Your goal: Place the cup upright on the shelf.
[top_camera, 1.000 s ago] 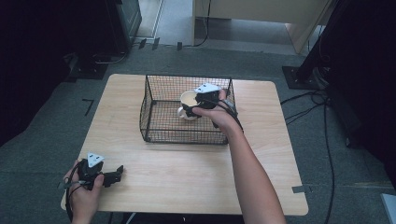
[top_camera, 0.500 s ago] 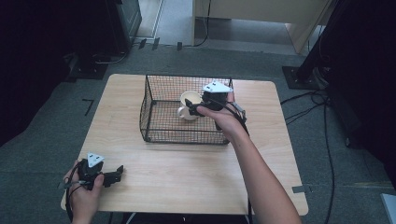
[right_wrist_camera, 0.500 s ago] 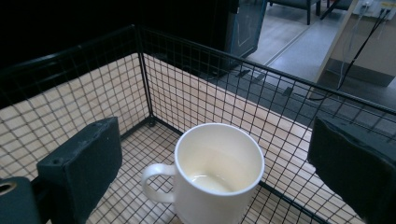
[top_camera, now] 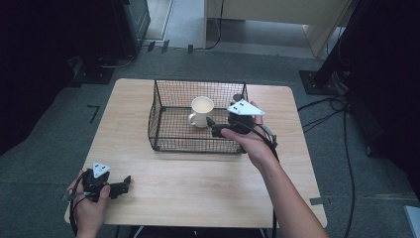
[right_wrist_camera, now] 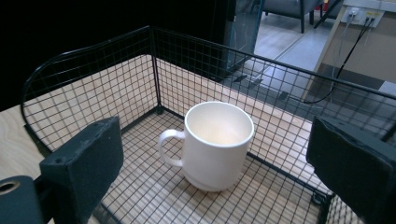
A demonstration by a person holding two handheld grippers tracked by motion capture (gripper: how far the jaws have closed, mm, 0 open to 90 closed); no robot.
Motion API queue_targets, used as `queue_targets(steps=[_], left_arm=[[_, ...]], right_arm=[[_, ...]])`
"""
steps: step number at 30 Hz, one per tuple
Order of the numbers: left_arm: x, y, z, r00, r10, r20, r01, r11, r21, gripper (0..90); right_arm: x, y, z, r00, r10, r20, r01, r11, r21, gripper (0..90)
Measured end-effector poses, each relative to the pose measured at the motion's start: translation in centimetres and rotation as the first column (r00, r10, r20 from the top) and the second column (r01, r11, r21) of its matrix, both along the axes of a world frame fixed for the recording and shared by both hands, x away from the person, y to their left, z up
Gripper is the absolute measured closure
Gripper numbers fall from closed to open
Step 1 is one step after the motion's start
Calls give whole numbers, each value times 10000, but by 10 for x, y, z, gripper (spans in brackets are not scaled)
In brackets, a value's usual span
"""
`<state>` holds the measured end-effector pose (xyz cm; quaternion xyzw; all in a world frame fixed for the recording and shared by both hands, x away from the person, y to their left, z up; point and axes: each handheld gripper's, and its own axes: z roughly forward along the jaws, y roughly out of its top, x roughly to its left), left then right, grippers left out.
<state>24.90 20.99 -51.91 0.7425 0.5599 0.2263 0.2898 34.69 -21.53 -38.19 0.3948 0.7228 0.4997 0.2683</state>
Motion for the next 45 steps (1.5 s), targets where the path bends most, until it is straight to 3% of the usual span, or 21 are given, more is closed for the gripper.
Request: queue_targets(steps=[10,20,33,45], left_arm=[[0,0,0,10000,7,1,-7,10000,-3,0],[0,0,0,10000,1,3,-1,10000,-1,0],[0,0,0,10000,3,11,-3,10000,3,0],[0,0,0,10000,-5,3,5,10000,13,0]], right_arm=[[-32,-24,-3,9998,-16,175,14,9999,109,39],[-57,-49,-17,9995,-249,199,243,9993,285,39],[-74,-84,-42,9959,-898,-70,900,9948,474,39],[-85,-111,-69,9867,-1555,-467,1577,9864,468,39]])
